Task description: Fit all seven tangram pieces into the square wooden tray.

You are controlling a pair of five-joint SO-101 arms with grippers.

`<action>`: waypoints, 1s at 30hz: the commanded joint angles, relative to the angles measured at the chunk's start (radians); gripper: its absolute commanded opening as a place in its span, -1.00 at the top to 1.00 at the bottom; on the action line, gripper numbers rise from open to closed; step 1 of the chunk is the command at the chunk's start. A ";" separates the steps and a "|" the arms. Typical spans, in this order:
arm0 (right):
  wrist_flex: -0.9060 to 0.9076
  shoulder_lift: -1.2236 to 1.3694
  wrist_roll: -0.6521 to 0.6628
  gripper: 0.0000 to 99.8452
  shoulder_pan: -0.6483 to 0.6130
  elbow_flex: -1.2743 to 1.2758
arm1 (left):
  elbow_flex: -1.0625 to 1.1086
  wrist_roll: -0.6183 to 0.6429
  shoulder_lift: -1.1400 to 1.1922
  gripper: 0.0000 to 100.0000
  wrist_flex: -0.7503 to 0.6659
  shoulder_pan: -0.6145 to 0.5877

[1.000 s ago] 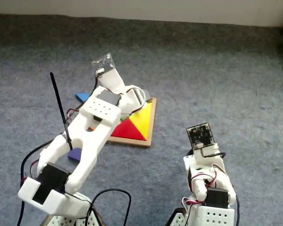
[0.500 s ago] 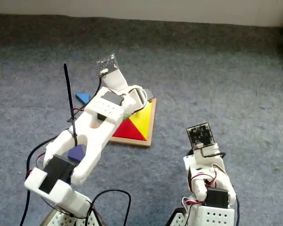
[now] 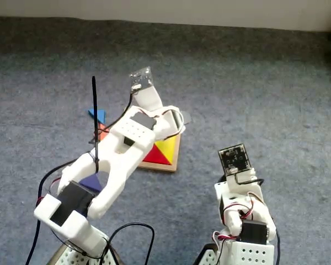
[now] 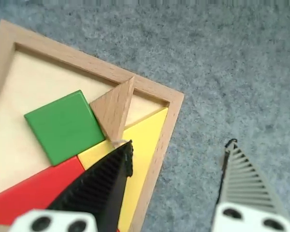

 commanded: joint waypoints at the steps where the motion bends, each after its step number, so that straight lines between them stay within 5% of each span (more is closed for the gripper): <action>1: -0.021 -0.012 -0.003 0.87 0.012 0.127 | -0.035 -0.009 -0.012 0.40 -0.014 0.016; 18: -0.021 -0.012 -0.003 0.87 0.012 0.127 | -0.176 -0.009 0.001 0.40 -0.021 -0.021; 30: -0.021 -0.012 -0.003 0.87 0.012 0.127 | -0.343 -0.057 0.236 0.40 -0.015 -0.035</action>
